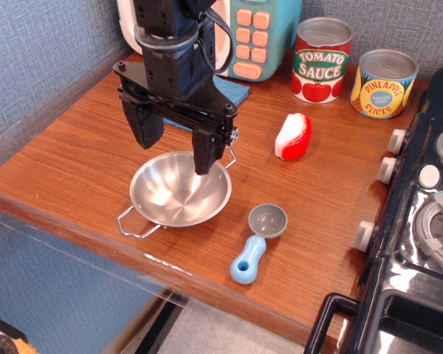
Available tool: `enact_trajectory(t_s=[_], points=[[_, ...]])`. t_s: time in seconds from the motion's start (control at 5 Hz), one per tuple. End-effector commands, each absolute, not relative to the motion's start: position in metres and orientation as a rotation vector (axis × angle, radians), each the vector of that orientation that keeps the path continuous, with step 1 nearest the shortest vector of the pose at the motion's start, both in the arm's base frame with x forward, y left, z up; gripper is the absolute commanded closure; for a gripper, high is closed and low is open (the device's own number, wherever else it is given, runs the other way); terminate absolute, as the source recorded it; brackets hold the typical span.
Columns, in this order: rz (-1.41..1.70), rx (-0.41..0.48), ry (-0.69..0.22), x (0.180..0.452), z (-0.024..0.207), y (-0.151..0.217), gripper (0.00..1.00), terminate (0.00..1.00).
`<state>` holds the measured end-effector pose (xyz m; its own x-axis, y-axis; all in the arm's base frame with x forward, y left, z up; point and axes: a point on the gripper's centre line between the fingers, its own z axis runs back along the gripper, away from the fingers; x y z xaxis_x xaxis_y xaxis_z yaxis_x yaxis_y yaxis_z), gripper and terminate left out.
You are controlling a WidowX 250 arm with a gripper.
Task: Move the towel to bottom left of table
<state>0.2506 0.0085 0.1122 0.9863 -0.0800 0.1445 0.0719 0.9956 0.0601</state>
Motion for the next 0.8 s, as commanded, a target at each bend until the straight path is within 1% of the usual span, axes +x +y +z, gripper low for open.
enact_trajectory(t_s=[0.0,0.2,0.4,0.6], points=[[-0.076,0.055,-0.147,0.251,0.112,0.008,0.0,0.0],[-0.003,0.034,-0.169,0.277,0.113,0.033,0.0,0.0],[0.046,0.036,-0.193,0.302,0.114,0.057,0.0,0.0],[0.068,0.052,-0.186,0.344,0.102,0.083,0.0,0.0]])
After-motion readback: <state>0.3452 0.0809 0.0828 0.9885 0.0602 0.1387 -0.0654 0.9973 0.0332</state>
